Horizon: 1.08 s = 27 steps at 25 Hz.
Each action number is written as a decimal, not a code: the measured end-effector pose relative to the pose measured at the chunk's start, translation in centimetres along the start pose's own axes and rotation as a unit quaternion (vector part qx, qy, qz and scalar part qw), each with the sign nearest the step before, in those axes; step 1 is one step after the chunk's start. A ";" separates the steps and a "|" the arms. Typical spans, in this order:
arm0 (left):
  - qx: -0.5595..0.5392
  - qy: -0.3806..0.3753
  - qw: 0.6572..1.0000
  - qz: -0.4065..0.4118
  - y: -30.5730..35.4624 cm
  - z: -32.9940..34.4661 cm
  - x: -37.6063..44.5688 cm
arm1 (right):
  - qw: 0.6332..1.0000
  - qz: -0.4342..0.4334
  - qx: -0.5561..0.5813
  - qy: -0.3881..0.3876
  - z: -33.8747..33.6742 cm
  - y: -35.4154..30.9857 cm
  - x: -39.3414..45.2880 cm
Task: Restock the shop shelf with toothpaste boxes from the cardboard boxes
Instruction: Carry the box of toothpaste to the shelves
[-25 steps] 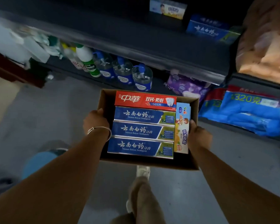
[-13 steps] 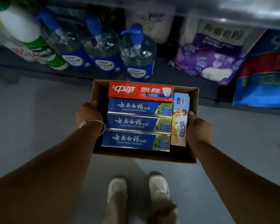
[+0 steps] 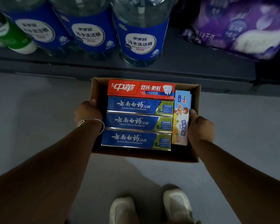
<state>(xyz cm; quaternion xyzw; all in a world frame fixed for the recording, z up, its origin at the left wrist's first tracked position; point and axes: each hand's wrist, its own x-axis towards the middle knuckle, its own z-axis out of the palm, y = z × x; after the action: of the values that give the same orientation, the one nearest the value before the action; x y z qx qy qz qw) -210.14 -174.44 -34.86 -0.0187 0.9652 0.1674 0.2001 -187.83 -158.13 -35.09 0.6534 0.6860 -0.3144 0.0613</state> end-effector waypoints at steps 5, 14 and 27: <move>0.012 0.005 1.000 -0.004 -0.2 1.2 1.0 | 1.000 0.006 0.001 0.009 1.7 0.4 1.2; 0.006 -0.050 0.999 -0.010 2.1 -1.6 -1.8 | 0.998 -0.001 0.012 -0.055 -2.3 -1.0 -0.5; 0.292 -0.094 0.782 0.542 25.5 -21.0 -34.7 | 0.965 -0.162 -0.204 0.024 -40.2 2.0 -16.9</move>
<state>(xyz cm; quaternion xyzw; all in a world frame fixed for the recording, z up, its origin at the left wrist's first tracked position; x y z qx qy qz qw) -188.87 -158.44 4.97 0.5829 0.7952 -0.0405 0.1618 -170.46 -152.22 4.52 0.5141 0.8337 -0.1579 0.1249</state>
